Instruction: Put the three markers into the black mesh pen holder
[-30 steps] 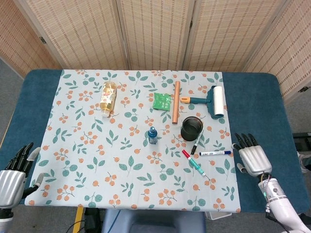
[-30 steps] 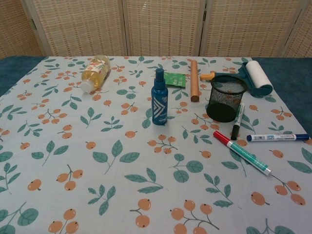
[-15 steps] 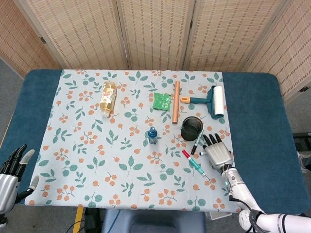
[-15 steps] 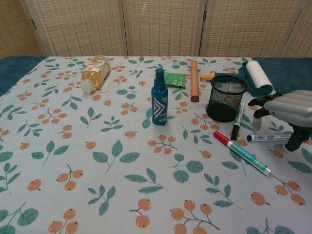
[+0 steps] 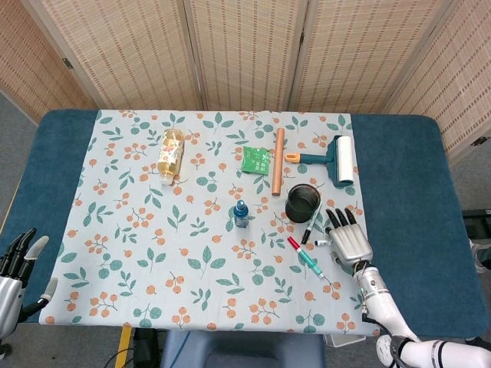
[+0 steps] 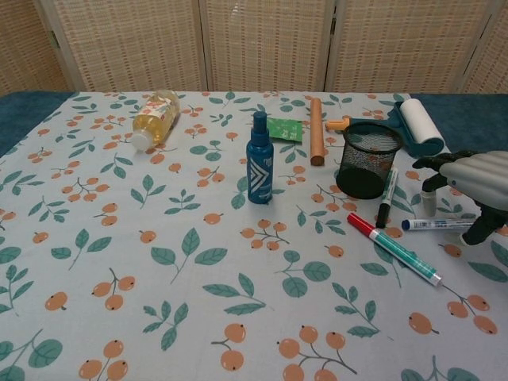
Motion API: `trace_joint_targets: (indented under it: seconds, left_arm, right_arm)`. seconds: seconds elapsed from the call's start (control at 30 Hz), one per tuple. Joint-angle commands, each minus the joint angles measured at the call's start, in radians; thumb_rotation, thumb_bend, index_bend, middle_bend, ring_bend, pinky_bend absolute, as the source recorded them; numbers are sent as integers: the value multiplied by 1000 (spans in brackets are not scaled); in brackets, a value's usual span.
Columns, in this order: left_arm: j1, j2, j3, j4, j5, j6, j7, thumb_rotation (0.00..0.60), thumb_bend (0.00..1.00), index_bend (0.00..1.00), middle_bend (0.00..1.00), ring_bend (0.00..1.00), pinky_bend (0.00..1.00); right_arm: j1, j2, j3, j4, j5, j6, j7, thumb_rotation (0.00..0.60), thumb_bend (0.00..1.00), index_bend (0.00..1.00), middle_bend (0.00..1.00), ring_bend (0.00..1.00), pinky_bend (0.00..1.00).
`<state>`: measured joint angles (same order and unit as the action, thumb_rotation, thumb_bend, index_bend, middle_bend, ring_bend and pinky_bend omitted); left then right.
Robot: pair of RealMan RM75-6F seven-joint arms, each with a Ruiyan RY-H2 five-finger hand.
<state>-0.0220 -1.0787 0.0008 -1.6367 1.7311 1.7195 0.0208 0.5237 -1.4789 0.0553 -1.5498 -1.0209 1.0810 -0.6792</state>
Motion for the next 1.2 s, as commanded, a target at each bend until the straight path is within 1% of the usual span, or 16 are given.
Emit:
trace_joint_targets:
  seconds: [0.03, 0.33, 0.4, 0.57, 0.63, 0.77, 0.97, 1.1, 1.2]
  left_arm:
    - [2, 1, 0, 0, 0, 3, -3, 600, 423, 35, 20, 9, 271]
    - [6, 11, -4, 7, -5, 7, -29, 600, 423, 12, 20, 9, 271]
    - [6, 11, -5, 9, -8, 6, -34, 600, 423, 5, 20, 9, 271]
    - [2, 12, -11, 14, -19, -3, -44, 600, 423, 0, 20, 9, 271]
    - [1, 11, -12, 15, -23, -7, -43, 600, 423, 0, 20, 9, 271]
    - [-1, 8, -16, 16, -30, -12, -35, 600, 423, 0, 20, 9, 271]
    - [-3, 3, -15, 15, -25, -18, -25, 600, 423, 0, 20, 9, 271]
    - [-2, 2, -17, 17, -30, -19, -23, 600, 423, 0, 20, 9, 271]
    - [-5, -1, -19, 18, -36, -28, -22, 600, 423, 0, 20, 9, 271]
  right_arm:
    - [6, -19, 6, 36, 5, -21, 17, 600, 285, 435, 32, 0, 0]
    - [38, -68, 31, 112, 49, -69, 33, 600, 287, 453, 37, 0, 0]
    - [43, -76, 35, 125, 50, -74, 42, 600, 287, 472, 42, 0, 0]
    - [50, -81, 39, 146, 61, -83, 48, 600, 289, 554, 75, 0, 0]
    - [50, -76, 42, 145, 62, -82, 53, 600, 289, 569, 84, 0, 0]
    - [44, -42, 45, 109, 50, -59, 64, 600, 274, 576, 88, 0, 0]
    - [44, -6, 48, 67, 73, -47, 43, 600, 279, 580, 89, 0, 0]
    - [33, 30, 64, 13, 46, -9, 79, 600, 280, 586, 92, 0, 0]
    - [18, 78, 85, -54, 15, 25, 129, 600, 281, 593, 98, 0, 0]
